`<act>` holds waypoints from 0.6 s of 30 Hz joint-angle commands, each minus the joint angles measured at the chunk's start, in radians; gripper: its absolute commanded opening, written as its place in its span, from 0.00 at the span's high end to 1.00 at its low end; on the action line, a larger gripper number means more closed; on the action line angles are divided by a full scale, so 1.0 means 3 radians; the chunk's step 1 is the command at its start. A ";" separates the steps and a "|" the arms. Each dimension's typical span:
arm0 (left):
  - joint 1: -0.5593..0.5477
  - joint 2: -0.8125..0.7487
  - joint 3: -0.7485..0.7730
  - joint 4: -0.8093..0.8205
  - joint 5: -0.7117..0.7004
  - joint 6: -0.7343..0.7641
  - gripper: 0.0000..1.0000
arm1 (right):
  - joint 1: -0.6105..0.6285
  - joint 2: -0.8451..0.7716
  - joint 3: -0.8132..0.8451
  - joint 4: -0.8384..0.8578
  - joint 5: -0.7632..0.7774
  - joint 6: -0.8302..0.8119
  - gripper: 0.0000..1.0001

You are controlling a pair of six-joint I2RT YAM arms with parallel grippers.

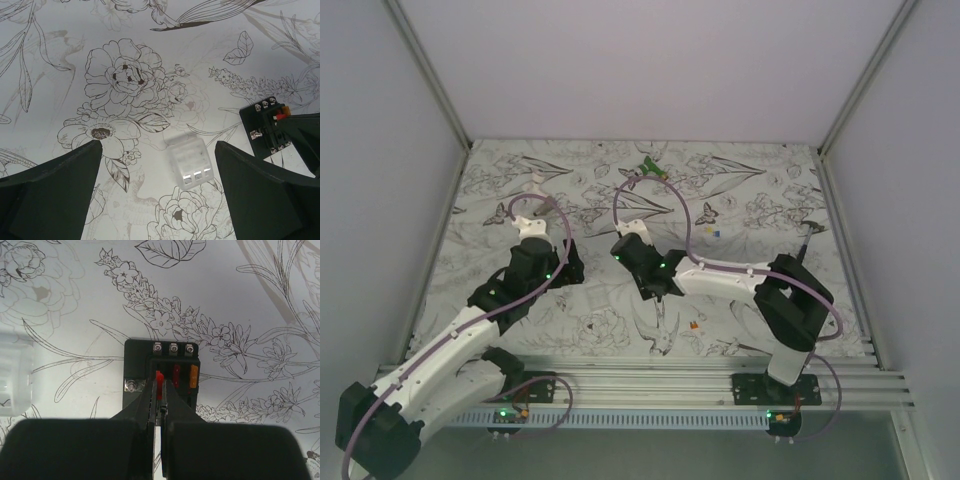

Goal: Snap on the fuse box
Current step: Install the fuse at the fuse box base.

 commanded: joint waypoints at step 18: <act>0.0037 0.0033 0.0023 -0.0074 -0.0041 -0.0059 0.00 | 0.0035 0.0281 0.0238 -0.0105 0.0258 0.0268 1.00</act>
